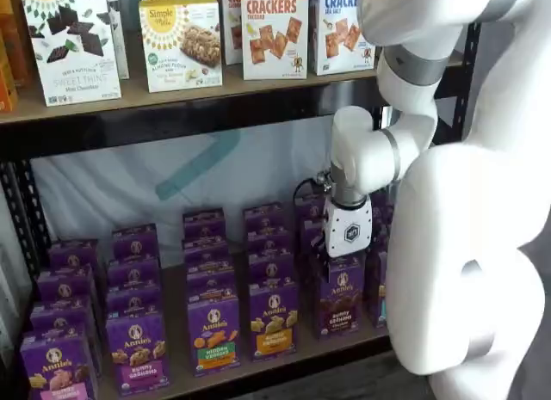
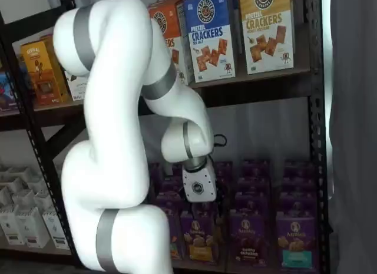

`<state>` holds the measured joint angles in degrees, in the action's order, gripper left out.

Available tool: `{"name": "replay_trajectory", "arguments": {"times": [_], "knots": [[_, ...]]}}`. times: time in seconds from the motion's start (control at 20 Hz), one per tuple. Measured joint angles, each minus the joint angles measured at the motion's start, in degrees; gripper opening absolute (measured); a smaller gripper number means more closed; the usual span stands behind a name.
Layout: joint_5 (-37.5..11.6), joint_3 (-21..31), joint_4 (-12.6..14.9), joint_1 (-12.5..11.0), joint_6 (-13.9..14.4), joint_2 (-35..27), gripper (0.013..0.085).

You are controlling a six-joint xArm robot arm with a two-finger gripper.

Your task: Pick up the purple box with a brown patch in the center, on the bottom shelf, the fifth box from the left

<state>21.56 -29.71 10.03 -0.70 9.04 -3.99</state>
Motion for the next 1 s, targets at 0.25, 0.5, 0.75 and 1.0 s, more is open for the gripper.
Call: {"name": "replay_trajectory", "arguments": {"times": [0.25,0.5,0.75,1.0], "knots": [[-2.3,-3.4,-0.9,-0.7,-1.5,-5.5,0.085],[-4.4,-6.7,-2.9,-0.9,-3.5,-10.4,0.085],[-4.9,-10.3,-2.7,-1.1,-3.5,-14.8,0.085],[-2.3,-14.0,-5.3,-1.2,-6.2,-17.6,0.085]]}}
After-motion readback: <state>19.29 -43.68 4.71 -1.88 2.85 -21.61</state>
